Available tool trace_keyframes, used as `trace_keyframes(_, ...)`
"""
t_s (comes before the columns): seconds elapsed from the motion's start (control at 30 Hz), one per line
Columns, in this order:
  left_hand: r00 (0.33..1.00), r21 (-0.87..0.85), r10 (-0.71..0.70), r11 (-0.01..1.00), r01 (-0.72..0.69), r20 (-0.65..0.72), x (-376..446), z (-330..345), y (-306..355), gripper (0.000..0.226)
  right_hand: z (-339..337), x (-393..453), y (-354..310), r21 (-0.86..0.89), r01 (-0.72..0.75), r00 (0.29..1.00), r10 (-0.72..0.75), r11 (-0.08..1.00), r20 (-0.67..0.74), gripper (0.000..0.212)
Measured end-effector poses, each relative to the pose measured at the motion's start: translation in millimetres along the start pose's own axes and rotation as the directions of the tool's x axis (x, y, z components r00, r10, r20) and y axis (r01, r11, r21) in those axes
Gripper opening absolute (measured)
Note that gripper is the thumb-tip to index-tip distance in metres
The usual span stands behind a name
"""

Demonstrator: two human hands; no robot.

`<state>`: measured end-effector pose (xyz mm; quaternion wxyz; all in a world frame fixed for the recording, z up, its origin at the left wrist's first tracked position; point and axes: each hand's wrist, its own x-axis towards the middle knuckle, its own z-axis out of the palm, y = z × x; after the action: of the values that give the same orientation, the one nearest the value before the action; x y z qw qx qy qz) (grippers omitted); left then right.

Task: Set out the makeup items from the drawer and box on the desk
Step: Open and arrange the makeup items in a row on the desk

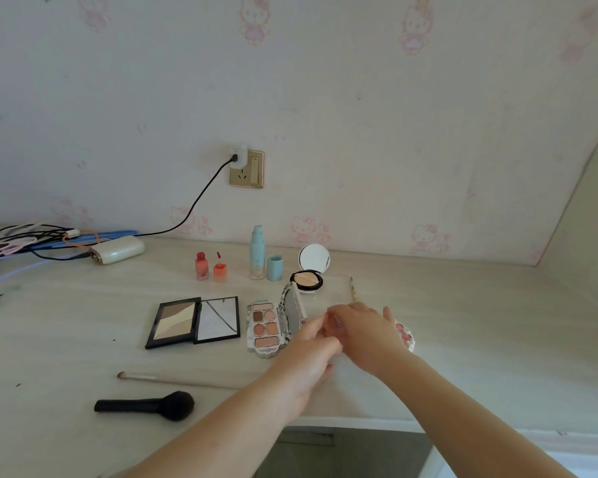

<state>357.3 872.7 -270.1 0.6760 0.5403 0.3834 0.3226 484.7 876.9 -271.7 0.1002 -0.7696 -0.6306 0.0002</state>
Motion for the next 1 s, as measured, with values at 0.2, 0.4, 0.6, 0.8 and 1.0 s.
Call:
trace_keyframes(0.2, 0.999, -0.397, 0.009, 0.918, 0.006, 0.034, 1, -1, -2, 0.05, -28, -25, -2, 0.675, 0.11, 0.991, -0.026, 0.729, -0.133, 0.022)
trace_keyframes(0.4, 0.977, -0.553, 0.071, 0.832, 0.053, 0.201, -5, 1, 1, 0.035, -37, -49, -9, 0.776, 0.122, 0.992, -0.057, 0.618, -0.111, 0.028)
trace_keyframes(0.6, 0.971, -0.496, 0.137, 0.868, -0.023, 0.194, -5, 1, 0, 0.035, -42, -55, -9, 0.62, 0.135, 0.989, -0.071, 0.773, -0.127, 0.022)
trace_keyframes(0.8, 0.977, -0.521, 0.16, 0.851, -0.065, 0.14, -5, 4, -8, 0.04, -39, -55, -12, 0.468, 0.13, 0.985, -0.059, 0.874, -0.164, 0.026)
trace_keyframes(1.0, 0.986, -0.529, 0.12, 0.848, -0.041, 0.117, -8, 10, -9, 0.033, -43, -48, -13, 0.217, 0.088, 0.992, -0.066, 0.972, -0.105, 0.028)
